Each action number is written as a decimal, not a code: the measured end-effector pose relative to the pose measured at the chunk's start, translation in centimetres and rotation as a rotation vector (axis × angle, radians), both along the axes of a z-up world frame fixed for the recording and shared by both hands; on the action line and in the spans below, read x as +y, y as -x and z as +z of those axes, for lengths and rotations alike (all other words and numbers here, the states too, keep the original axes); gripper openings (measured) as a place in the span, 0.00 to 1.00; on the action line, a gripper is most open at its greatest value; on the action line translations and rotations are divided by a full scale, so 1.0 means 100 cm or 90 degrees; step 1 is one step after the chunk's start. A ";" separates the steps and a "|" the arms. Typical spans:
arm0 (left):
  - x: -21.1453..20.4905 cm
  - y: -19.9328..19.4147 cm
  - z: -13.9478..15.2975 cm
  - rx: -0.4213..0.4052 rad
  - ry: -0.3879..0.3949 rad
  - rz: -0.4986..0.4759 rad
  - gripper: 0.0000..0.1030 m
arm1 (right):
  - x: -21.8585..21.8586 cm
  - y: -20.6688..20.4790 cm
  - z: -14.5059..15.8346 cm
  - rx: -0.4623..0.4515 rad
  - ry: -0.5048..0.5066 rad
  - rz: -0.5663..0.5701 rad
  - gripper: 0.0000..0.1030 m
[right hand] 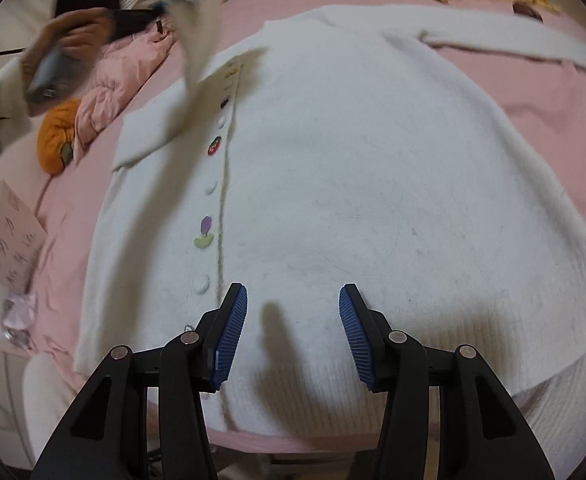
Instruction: Fold clothes
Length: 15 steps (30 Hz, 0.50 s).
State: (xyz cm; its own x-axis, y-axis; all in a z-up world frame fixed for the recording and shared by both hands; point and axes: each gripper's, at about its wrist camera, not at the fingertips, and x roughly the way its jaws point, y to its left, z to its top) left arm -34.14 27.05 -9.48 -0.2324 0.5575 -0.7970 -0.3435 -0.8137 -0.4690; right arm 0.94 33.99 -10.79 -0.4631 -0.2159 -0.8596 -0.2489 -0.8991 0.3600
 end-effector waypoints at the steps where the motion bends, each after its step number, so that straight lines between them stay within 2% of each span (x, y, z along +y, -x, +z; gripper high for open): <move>1: 0.016 -0.004 -0.017 -0.014 0.026 -0.016 0.15 | 0.002 0.001 -0.002 -0.001 0.011 -0.002 0.48; 5: 0.063 -0.015 -0.062 -0.047 0.097 -0.038 0.15 | 0.006 0.002 -0.008 -0.004 0.040 -0.011 0.48; 7: 0.081 -0.020 -0.083 -0.062 0.152 -0.039 0.16 | 0.005 0.005 -0.010 -0.008 0.046 -0.009 0.48; 9: 0.098 -0.032 -0.087 -0.018 0.207 -0.065 0.18 | 0.003 0.007 -0.011 -0.009 0.046 -0.007 0.48; 10: 0.107 -0.039 -0.088 0.006 0.241 -0.081 0.22 | 0.002 0.008 -0.012 -0.009 0.047 -0.006 0.48; 12: 0.129 -0.053 -0.087 0.074 0.349 -0.138 0.36 | 0.000 0.010 -0.013 -0.010 0.047 -0.003 0.48; 13: 0.141 -0.060 -0.086 0.108 0.403 -0.167 0.53 | -0.001 0.011 -0.014 -0.011 0.047 -0.002 0.48; 14: 0.151 -0.067 -0.085 0.140 0.446 -0.193 0.66 | -0.002 0.012 -0.015 -0.011 0.047 -0.001 0.48; 15: 0.156 -0.074 -0.080 0.163 0.445 -0.209 0.70 | -0.003 0.011 -0.015 -0.012 0.046 0.000 0.48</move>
